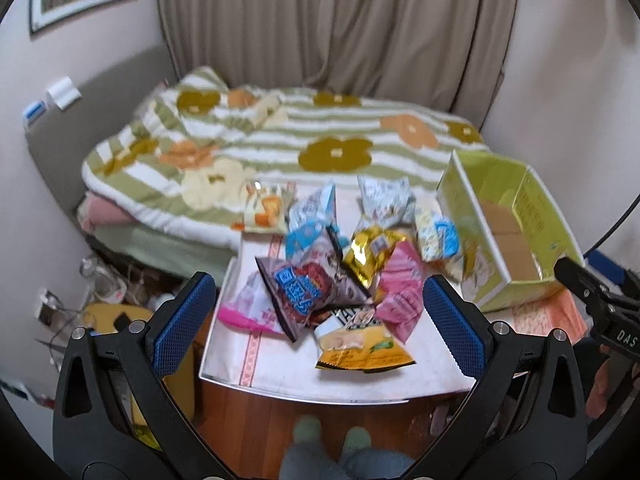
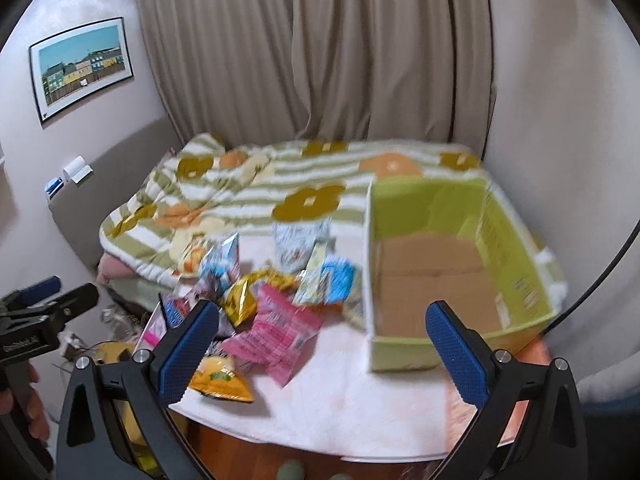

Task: Organize snacks
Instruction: 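Grasp the dark brown chocolate bag with the left gripper while the right grasps the pink striped bag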

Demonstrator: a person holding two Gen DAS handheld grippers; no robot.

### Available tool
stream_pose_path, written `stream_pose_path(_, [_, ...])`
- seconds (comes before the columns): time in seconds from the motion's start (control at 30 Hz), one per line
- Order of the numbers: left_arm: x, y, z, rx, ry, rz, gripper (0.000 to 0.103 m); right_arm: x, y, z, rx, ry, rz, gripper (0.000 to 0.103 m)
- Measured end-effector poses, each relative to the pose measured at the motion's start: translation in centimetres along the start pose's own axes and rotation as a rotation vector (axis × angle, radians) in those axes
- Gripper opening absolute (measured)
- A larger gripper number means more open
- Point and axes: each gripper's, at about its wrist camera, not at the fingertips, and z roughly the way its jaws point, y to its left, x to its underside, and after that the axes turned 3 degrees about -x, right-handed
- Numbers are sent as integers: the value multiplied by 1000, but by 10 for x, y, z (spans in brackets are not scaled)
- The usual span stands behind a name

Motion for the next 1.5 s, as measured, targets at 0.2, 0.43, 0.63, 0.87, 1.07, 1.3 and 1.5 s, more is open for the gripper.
stream_pose_path(0.2, [-11, 8, 67, 55, 102, 145, 103, 11, 0, 56, -60, 128, 111, 103])
stream_pose_path(0.43, [-15, 6, 142, 130, 263, 370, 103, 22, 0, 121, -50, 253, 271, 103])
stream_pose_path(0.63, [-5, -3, 187, 166, 341, 523, 103, 38, -4, 173, -24, 342, 391, 103])
stream_pose_path(0.87, [9, -14, 222, 204, 409, 655, 102, 59, -19, 206, -51, 404, 531, 103])
stream_pose_path(1.07, [11, -16, 236, 248, 446, 678, 93, 70, -27, 219, -85, 431, 607, 103])
stream_pose_path(1.3, [10, -19, 240, 283, 452, 702, 76, 75, -32, 219, -79, 423, 649, 96])
stream_pose_path(1.5, [5, -14, 237, 291, 449, 691, 70, 77, -31, 222, -128, 421, 687, 70])
